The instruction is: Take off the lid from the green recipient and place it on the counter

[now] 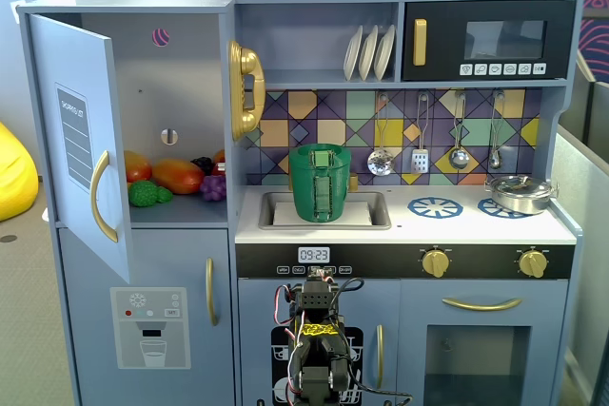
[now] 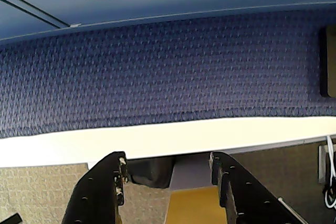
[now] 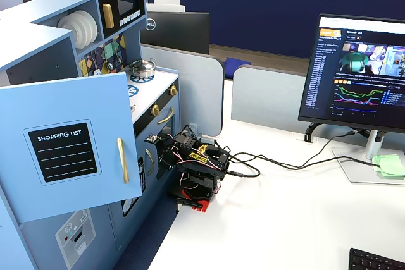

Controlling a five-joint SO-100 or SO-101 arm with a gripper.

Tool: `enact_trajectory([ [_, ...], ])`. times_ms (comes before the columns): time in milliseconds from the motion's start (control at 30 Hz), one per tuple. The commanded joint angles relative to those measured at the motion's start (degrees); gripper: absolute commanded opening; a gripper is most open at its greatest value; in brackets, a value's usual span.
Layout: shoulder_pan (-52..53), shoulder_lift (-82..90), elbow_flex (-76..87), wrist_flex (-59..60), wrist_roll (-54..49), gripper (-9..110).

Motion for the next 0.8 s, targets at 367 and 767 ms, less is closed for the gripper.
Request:
enact_trajectory([
  [367, 4.6, -0.4, -0.2, 6.1, 0.9, 0],
  [767, 4.0, -20.0, -36.3, -38.8, -6.1, 0],
])
